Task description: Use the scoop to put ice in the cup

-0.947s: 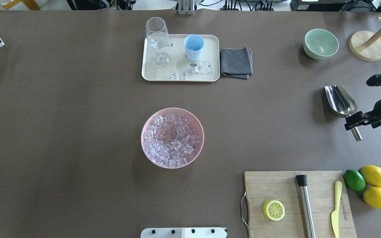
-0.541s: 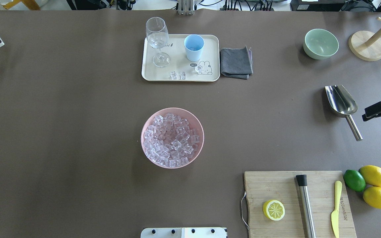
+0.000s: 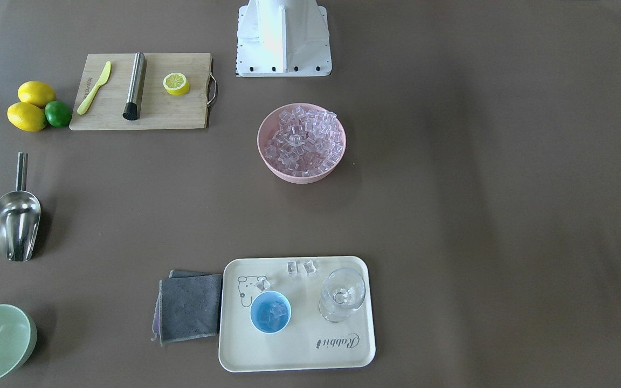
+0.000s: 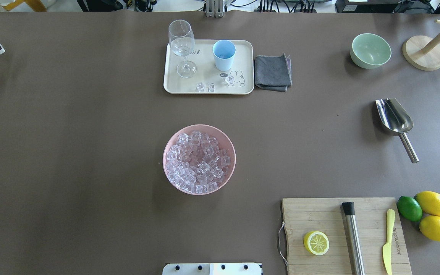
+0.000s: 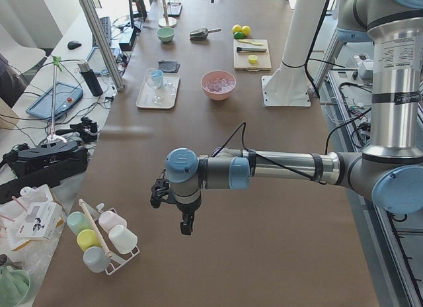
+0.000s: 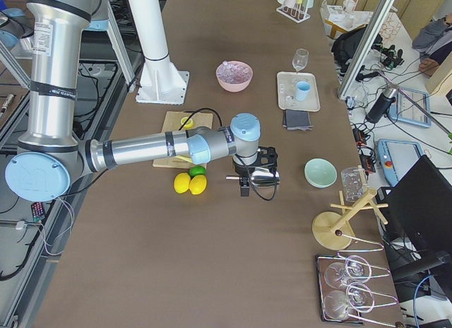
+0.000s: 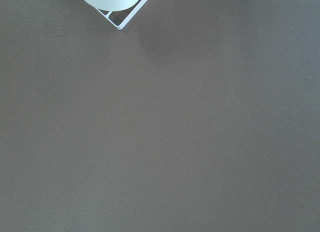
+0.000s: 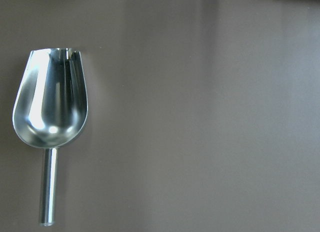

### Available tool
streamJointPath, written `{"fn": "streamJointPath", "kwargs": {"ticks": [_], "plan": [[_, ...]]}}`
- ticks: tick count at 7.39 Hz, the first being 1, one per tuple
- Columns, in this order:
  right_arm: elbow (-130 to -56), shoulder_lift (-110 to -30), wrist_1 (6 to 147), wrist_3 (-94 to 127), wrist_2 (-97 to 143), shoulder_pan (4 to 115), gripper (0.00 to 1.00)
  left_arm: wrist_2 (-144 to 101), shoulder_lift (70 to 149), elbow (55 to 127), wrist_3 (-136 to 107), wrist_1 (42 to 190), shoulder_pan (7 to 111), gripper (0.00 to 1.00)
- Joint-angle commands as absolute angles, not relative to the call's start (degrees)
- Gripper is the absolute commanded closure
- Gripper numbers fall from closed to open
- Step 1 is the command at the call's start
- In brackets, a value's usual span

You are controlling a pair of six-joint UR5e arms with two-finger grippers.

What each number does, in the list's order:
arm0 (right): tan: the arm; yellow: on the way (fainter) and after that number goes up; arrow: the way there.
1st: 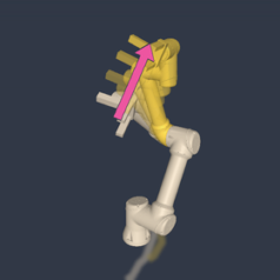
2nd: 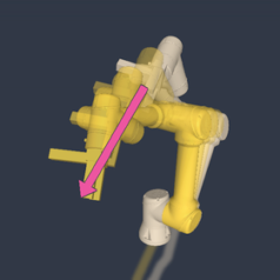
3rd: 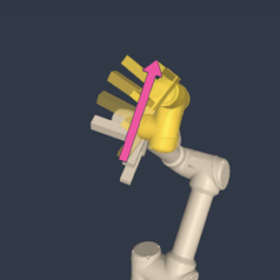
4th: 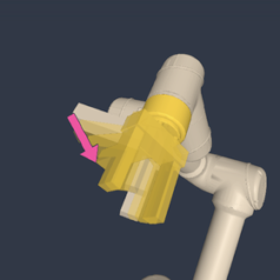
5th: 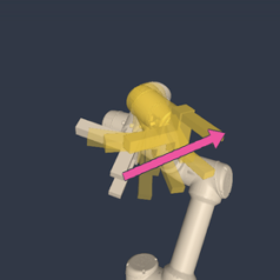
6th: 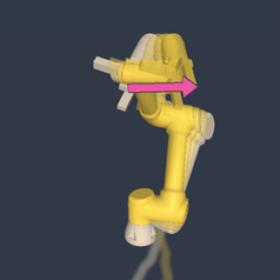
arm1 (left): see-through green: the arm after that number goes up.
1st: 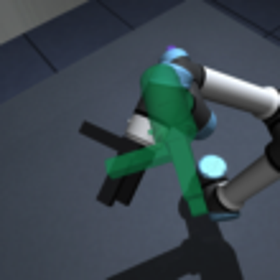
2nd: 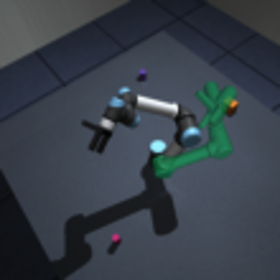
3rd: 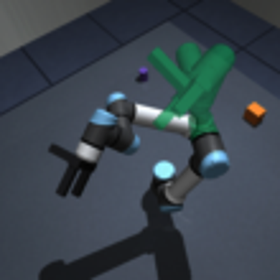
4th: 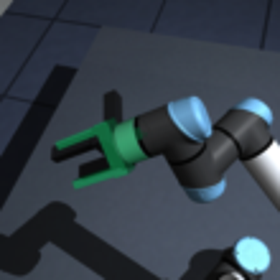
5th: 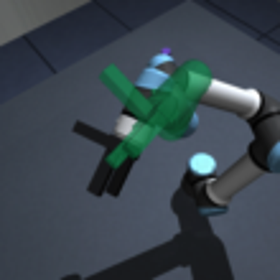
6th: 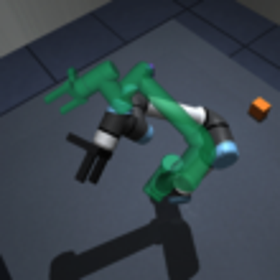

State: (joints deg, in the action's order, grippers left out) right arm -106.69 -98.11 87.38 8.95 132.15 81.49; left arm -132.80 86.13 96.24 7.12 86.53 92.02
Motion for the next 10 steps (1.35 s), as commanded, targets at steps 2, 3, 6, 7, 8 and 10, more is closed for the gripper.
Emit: {"fn": "streamJointPath", "kwargs": {"ticks": [2, 3, 6, 7, 8, 10], "plan": [[-103.45, -99.13, 89.47, -0.79, 132.54, 89.37, 0.00, -132.80, 86.13, 96.24, 7.12, 86.57, 92.02, 0.01], [-102.66, -99.66, 89.39, -2.44, 132.54, 90.34, 0.00, -132.80, 86.13, 96.15, 7.12, 86.49, 92.02, 0.01], [-102.48, -99.67, 89.47, -3.78, 132.45, 90.88, 0.00, -132.98, 86.05, 96.15, 7.12, 86.48, 92.02, 0.01], [-102.48, -99.67, 89.47, -3.78, 132.36, 90.88, 0.00, -132.98, 86.04, 96.07, 7.12, 86.48, 92.02, 0.01], [-102.48, -99.67, 89.47, -3.78, 132.36, 90.97, 0.00, -132.98, 86.04, 96.15, 7.12, 86.48, 92.02, 0.01], [-102.39, -99.67, 89.47, -3.78, 132.36, 90.97, 0.00, -132.98, 86.04, 96.15, 7.12, 86.49, 92.02, 0.01]]}}
